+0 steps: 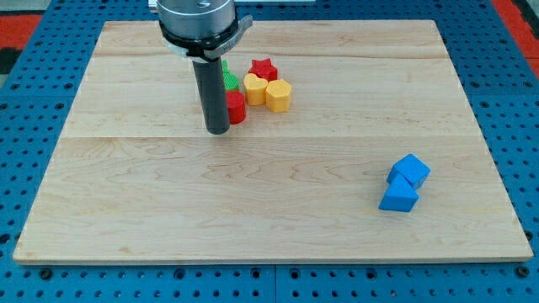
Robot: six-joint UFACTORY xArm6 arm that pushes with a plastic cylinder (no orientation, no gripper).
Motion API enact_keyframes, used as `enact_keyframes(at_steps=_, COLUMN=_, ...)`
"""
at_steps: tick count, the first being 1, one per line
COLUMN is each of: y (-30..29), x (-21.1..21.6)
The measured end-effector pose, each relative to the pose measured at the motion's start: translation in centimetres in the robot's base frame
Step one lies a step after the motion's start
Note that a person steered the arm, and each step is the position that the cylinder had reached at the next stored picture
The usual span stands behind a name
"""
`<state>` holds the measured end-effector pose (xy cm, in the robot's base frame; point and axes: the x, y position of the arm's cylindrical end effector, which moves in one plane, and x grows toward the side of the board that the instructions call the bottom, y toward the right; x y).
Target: Push the red circle along with the group of blocks slightly up
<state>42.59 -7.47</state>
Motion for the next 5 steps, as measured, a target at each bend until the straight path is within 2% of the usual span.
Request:
enact_keyframes(at_steps=3, y=0.1, x=-2.3)
enact_keyframes(at_steps=5, y=2.6, x=-2.3)
